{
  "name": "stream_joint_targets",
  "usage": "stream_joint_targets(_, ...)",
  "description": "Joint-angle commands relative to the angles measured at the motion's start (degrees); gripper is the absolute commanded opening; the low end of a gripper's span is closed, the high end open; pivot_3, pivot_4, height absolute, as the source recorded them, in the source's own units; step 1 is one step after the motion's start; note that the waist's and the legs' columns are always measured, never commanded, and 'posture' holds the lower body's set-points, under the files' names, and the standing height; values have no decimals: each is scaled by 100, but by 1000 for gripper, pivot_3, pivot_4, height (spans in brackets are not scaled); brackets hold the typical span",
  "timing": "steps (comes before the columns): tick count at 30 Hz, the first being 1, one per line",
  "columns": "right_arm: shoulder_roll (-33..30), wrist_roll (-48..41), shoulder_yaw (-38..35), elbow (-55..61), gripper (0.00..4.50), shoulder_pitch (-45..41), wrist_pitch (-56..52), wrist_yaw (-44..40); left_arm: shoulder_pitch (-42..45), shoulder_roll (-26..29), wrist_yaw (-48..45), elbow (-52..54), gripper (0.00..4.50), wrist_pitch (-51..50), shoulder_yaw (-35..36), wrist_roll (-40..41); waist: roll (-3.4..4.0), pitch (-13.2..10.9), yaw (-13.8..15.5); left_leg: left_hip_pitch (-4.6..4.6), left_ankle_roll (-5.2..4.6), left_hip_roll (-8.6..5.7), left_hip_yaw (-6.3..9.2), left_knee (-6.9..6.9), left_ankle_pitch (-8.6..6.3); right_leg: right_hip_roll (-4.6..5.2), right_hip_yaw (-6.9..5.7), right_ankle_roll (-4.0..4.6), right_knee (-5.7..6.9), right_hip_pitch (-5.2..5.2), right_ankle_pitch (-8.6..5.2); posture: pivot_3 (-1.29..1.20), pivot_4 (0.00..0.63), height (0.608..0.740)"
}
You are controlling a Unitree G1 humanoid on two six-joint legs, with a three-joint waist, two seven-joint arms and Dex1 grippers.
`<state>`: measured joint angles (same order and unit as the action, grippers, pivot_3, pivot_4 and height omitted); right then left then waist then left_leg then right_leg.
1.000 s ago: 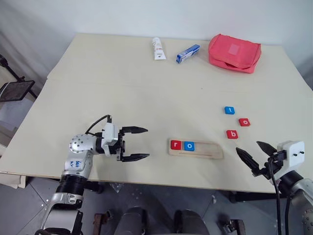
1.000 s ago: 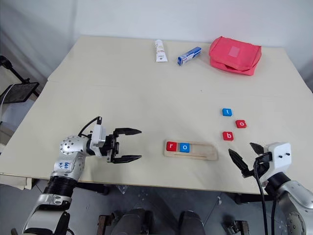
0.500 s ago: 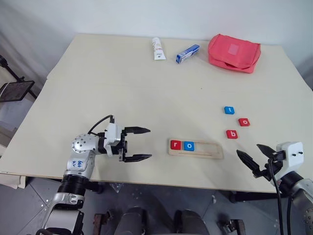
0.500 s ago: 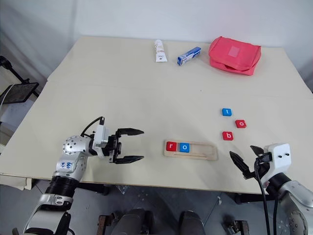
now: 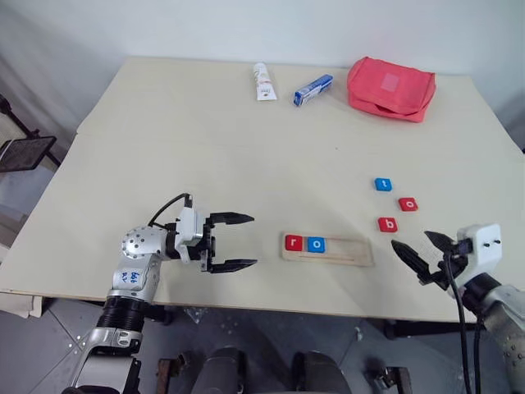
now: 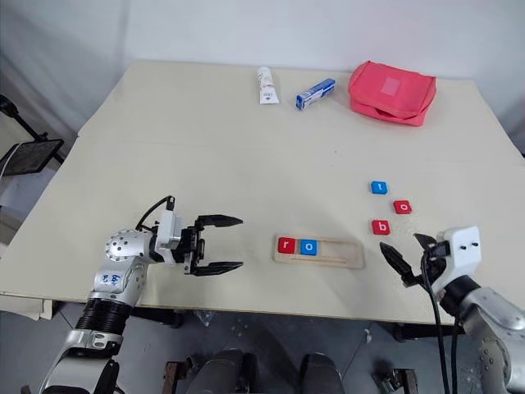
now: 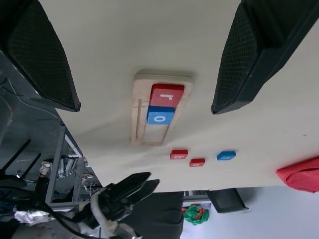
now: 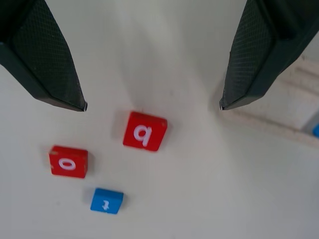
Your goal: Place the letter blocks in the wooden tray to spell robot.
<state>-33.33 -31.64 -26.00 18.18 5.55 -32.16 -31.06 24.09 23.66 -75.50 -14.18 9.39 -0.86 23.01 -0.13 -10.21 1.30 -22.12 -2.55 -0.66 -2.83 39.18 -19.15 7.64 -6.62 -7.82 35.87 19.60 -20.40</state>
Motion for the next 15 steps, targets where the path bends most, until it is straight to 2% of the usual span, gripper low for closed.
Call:
stream_joint_targets(1,47,54,142,-489,4500,-532,-233,318,-88,-48,108,287,4466,-14,13,116,1,0,-12,1,0,1,-1,0,0,0,-1,0,0,0,0,0,150,740)
stream_joint_targets(7,139,310,396,-1450,4500,-1293,-42,453,-211,-87,263,510,4466,-76,-11,116,2,1,3,-1,0,-1,1,-2,0,1,-3,0,1,2,0,0,150,740)
stream_joint_targets(15,218,473,678,-1707,4500,-1412,116,340,-352,-46,435,695,4466,-127,19,113,3,2,-13,-2,0,-1,3,-2,0,1,-3,0,1,2,0,0,150,740)
